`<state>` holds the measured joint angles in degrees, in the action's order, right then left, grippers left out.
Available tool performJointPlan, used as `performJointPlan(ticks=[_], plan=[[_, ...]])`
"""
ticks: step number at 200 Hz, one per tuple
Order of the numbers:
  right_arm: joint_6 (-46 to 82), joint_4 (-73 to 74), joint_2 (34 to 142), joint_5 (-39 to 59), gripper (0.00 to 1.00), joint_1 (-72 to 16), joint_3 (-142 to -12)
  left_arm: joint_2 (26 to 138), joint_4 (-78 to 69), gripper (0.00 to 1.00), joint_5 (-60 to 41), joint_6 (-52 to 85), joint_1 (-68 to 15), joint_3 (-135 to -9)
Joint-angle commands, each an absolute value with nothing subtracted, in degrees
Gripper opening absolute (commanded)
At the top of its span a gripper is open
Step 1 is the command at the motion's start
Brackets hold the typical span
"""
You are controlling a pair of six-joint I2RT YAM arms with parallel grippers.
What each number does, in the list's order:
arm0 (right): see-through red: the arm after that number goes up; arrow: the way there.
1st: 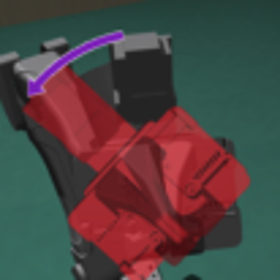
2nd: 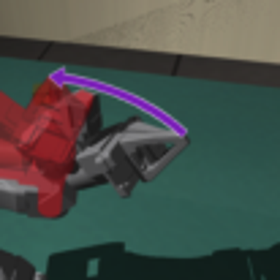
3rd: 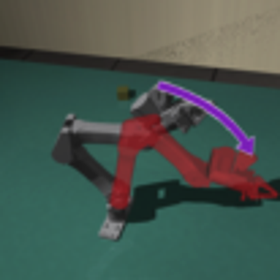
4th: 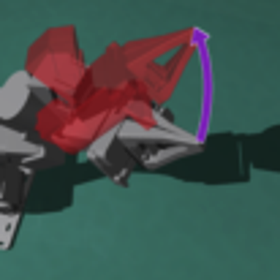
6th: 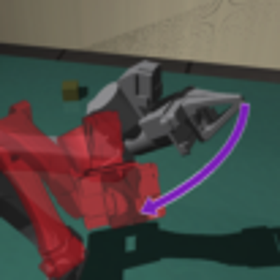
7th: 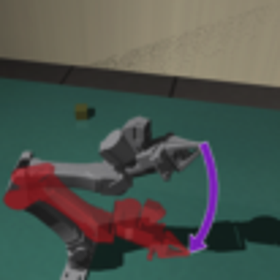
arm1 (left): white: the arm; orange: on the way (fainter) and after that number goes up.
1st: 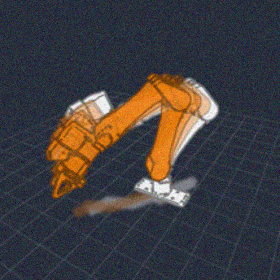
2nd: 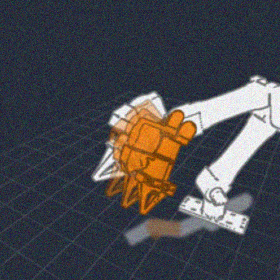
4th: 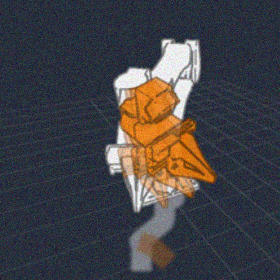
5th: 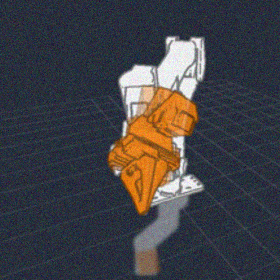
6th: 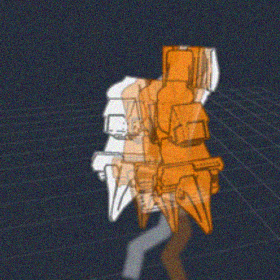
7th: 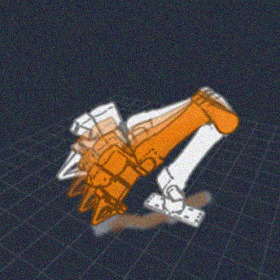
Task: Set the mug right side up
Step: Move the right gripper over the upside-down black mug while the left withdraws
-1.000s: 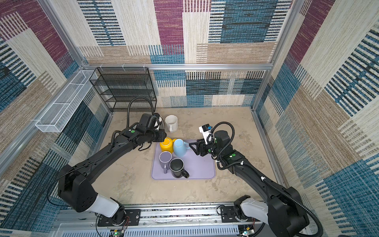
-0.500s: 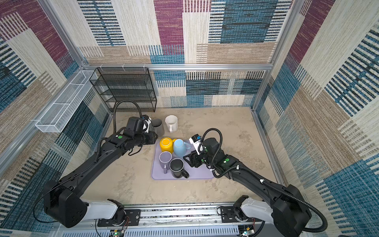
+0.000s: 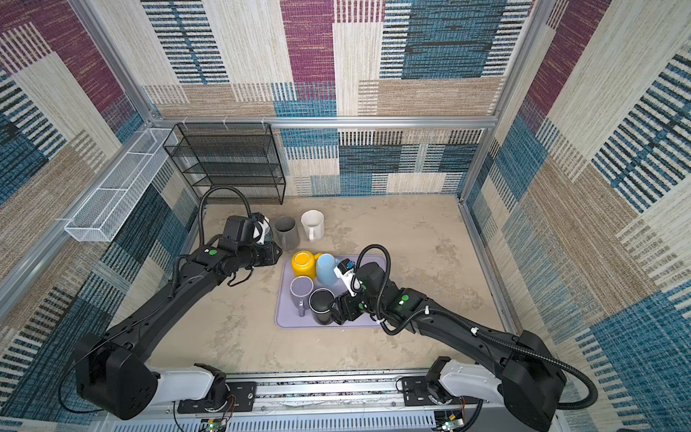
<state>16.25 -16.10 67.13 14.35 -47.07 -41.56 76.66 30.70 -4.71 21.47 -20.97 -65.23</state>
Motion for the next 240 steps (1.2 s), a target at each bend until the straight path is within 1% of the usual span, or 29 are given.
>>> performJointPlan(ticks=[1, 77, 104, 135, 157, 192, 240], plan=[[16.9, -17.7, 68.4, 11.5, 0.66, -48.5, -42.4, 76.0, 30.1, 0.35, -6.0, 20.4, -20.9, -64.6], [17.4, -18.7, 74.0, 6.0, 0.63, -52.7, -43.7, 74.3, 32.2, 0.35, -4.5, 19.2, -20.8, -62.9], [17.5, -18.8, 75.2, 5.4, 0.57, -53.1, -43.8, 74.1, 32.6, 0.35, -4.2, 19.0, -20.8, -62.8], [17.8, -19.4, 76.3, 4.3, 0.47, -53.3, -44.2, 73.8, 33.0, 0.34, -3.7, 18.7, -20.8, -62.8], [18.1, -19.8, 76.6, 3.4, 0.45, -53.3, -44.5, 73.7, 33.1, 0.34, -3.4, 18.8, -20.8, -62.8], [18.7, -21.1, 77.3, 0.9, 0.38, -53.3, -45.0, 73.2, 33.6, 0.34, -3.5, 18.7, -20.8, -63.0], [19.8, -21.7, 78.0, -1.2, 0.31, -53.3, -45.3, 72.9, 33.7, 0.34, -3.4, 18.7, -20.8, -62.9]])
